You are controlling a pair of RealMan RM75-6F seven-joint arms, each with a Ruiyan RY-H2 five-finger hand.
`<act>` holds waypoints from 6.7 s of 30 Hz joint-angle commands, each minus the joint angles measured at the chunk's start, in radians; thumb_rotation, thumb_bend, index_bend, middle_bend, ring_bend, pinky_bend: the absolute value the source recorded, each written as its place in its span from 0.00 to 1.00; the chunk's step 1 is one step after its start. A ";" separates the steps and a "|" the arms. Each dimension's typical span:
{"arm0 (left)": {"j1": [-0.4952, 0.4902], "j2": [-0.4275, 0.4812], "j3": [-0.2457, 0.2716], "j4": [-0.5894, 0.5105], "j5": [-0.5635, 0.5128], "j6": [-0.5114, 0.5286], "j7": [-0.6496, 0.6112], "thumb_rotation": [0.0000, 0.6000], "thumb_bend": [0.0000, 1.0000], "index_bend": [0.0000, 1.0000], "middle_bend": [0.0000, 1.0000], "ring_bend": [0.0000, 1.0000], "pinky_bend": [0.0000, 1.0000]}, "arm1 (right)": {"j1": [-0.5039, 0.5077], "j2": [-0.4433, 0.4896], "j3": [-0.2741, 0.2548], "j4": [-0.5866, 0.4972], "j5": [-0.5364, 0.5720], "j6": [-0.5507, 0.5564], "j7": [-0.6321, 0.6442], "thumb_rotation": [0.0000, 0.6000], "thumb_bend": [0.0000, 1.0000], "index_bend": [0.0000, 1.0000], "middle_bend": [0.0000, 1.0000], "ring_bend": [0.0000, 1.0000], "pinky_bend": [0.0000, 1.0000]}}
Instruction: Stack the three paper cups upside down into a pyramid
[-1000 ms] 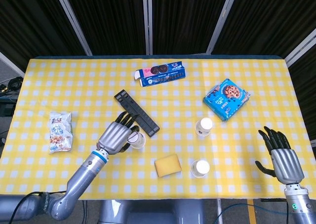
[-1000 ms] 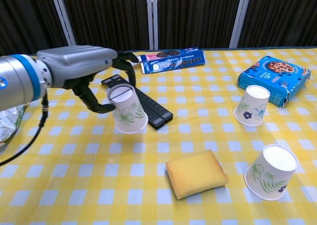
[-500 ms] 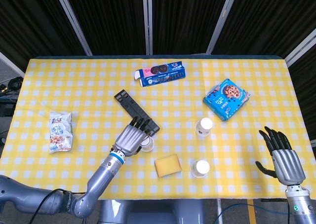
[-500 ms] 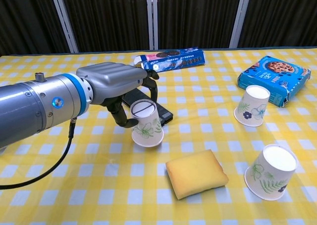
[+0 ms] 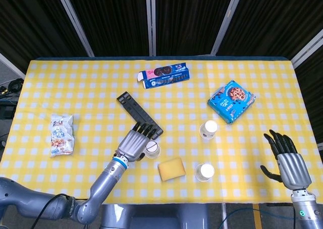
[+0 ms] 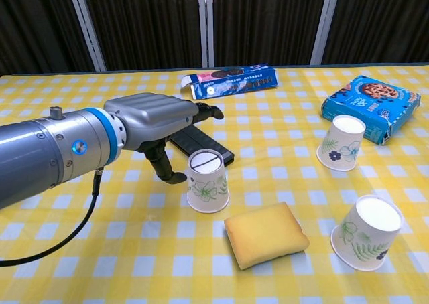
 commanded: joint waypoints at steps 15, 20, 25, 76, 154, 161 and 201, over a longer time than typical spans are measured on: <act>0.356 0.270 0.315 -0.092 0.553 0.413 -0.321 1.00 0.29 0.00 0.00 0.00 0.00 | 0.001 -0.015 -0.002 -0.004 -0.007 0.002 -0.051 1.00 0.14 0.00 0.00 0.00 0.00; 0.493 0.325 0.398 0.007 0.668 0.540 -0.482 1.00 0.28 0.00 0.00 0.00 0.00 | 0.000 -0.021 -0.004 -0.009 -0.010 0.005 -0.075 1.00 0.14 0.00 0.00 0.00 0.00; 0.586 0.355 0.429 0.085 0.706 0.616 -0.605 1.00 0.27 0.00 0.00 0.00 0.00 | 0.000 -0.024 -0.007 -0.010 -0.012 0.004 -0.085 1.00 0.14 0.00 0.00 0.00 0.00; 0.748 0.469 0.289 0.107 0.818 0.526 -0.769 1.00 0.27 0.00 0.00 0.00 0.00 | 0.164 -0.093 -0.074 -0.363 -0.016 -0.330 -0.361 1.00 0.17 0.10 0.00 0.00 0.00; 0.813 0.516 0.199 0.094 0.857 0.440 -0.829 1.00 0.27 0.00 0.00 0.00 0.00 | 0.367 -0.159 0.115 -0.356 0.363 -0.421 -0.427 1.00 0.30 0.45 0.12 0.00 0.00; 0.814 0.519 0.195 0.091 0.853 0.428 -0.832 1.00 0.27 0.00 0.00 0.00 0.00 | 0.409 -0.221 0.117 -0.325 0.416 -0.451 -0.443 1.00 0.30 0.46 0.12 0.00 0.00; 0.818 0.548 0.189 0.099 0.858 0.392 -0.916 1.00 0.27 0.00 0.00 0.00 0.00 | 0.566 -0.498 0.143 -0.131 0.542 -0.408 -0.542 1.00 0.29 0.43 0.10 0.00 0.00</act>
